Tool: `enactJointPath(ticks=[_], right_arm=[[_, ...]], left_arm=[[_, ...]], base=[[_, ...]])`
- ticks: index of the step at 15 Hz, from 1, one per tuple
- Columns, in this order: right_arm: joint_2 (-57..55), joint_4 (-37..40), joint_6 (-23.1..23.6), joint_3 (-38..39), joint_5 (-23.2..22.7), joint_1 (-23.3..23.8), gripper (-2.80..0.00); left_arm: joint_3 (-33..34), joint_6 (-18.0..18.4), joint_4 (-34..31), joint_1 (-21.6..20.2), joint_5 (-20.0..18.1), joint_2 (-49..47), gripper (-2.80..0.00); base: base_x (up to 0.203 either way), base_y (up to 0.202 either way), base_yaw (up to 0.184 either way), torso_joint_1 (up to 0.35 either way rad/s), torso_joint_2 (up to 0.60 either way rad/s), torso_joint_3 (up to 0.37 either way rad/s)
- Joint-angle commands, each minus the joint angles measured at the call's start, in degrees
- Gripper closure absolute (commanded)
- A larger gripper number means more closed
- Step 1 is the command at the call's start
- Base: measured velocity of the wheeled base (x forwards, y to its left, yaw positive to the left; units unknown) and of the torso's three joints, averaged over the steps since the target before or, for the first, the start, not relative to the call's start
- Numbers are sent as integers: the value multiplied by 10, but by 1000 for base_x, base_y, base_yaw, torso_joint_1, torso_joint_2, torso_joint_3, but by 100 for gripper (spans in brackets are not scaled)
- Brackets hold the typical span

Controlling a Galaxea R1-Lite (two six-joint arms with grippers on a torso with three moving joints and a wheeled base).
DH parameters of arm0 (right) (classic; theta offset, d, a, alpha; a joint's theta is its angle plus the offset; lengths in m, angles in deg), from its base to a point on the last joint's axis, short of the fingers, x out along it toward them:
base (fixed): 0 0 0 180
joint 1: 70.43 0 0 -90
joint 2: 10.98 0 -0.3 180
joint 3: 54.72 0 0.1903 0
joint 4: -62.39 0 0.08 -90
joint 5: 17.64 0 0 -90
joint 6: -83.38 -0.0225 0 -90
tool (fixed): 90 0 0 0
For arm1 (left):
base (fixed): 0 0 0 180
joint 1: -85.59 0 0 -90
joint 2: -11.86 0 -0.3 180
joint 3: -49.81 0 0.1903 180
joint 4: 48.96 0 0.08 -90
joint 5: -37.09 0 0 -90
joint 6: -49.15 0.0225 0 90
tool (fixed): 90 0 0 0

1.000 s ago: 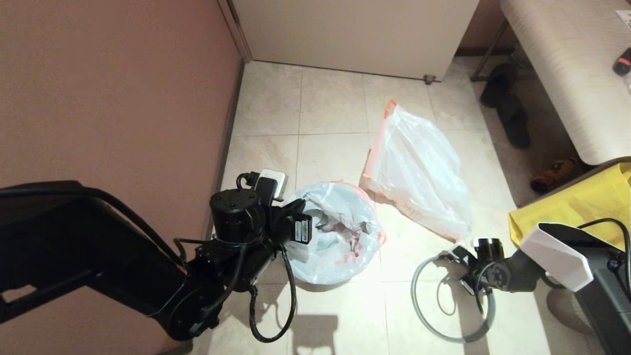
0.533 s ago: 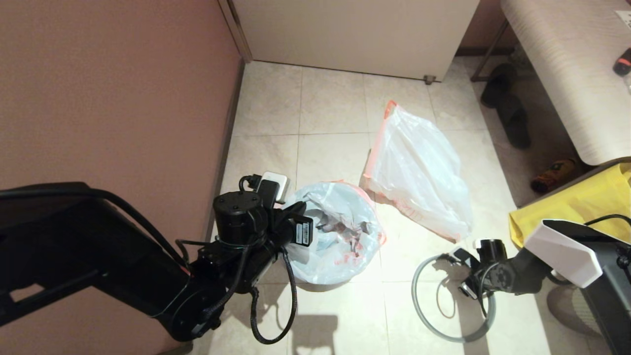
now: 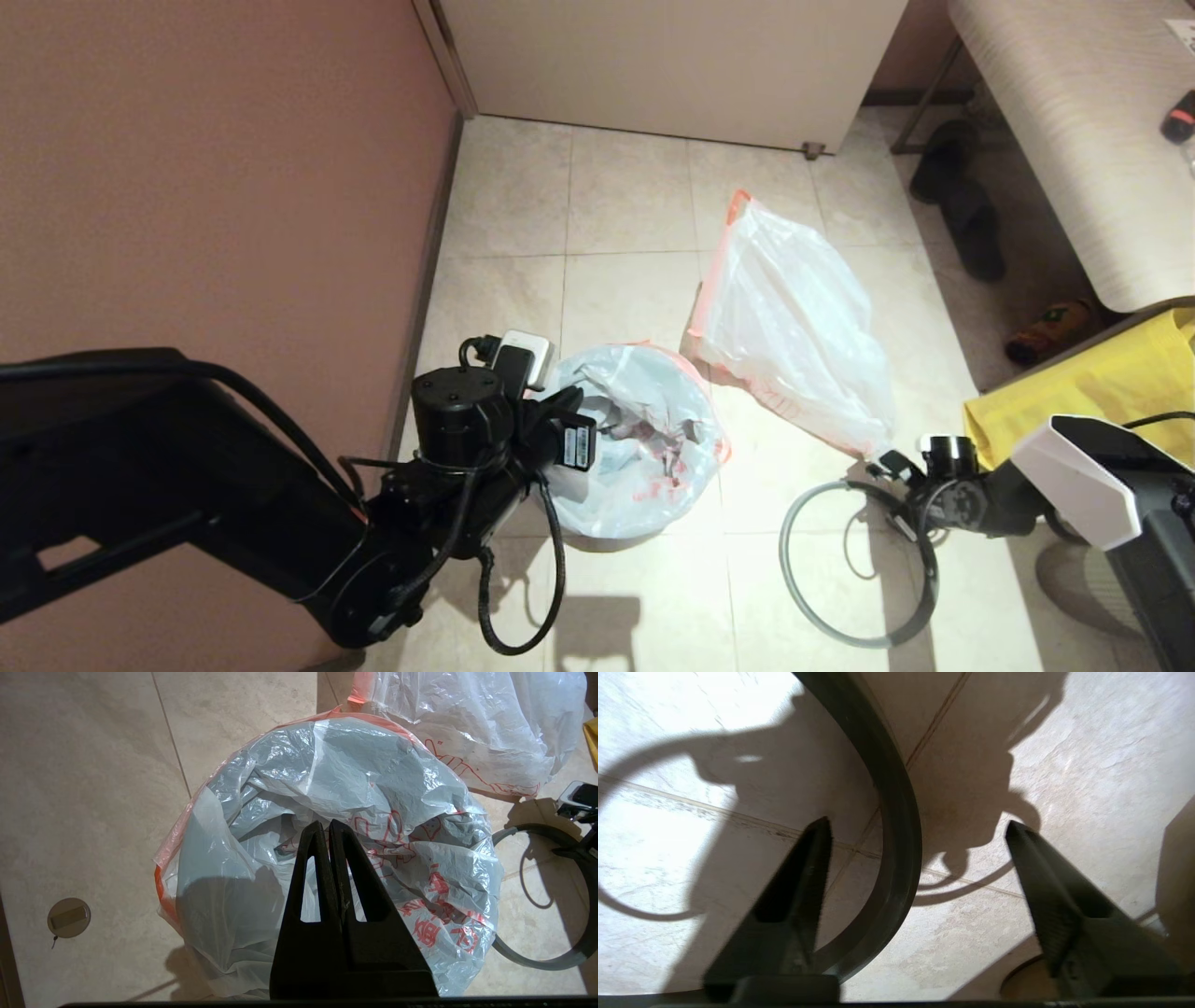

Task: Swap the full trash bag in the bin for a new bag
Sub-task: Place the trash can ring on the trash can

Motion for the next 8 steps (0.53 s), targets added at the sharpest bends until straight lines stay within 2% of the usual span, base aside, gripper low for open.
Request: enactJointPath(ticks=[1, 4, 8], right_arm=[[-24, 13, 3, -24, 0, 4, 0], [-55, 46, 2, -58, 1, 7, 0], [-37, 47, 0, -31, 1, 4, 0]], left_arm=[[0, 0, 4, 0, 1, -4, 0], [0, 0, 4, 0, 1, -6, 0], [-2, 0, 4, -1, 1, -4, 0]], base=[[0, 0, 0, 0, 0, 0], [0, 0, 0, 0, 0, 0], [0, 0, 0, 0, 0, 0]])
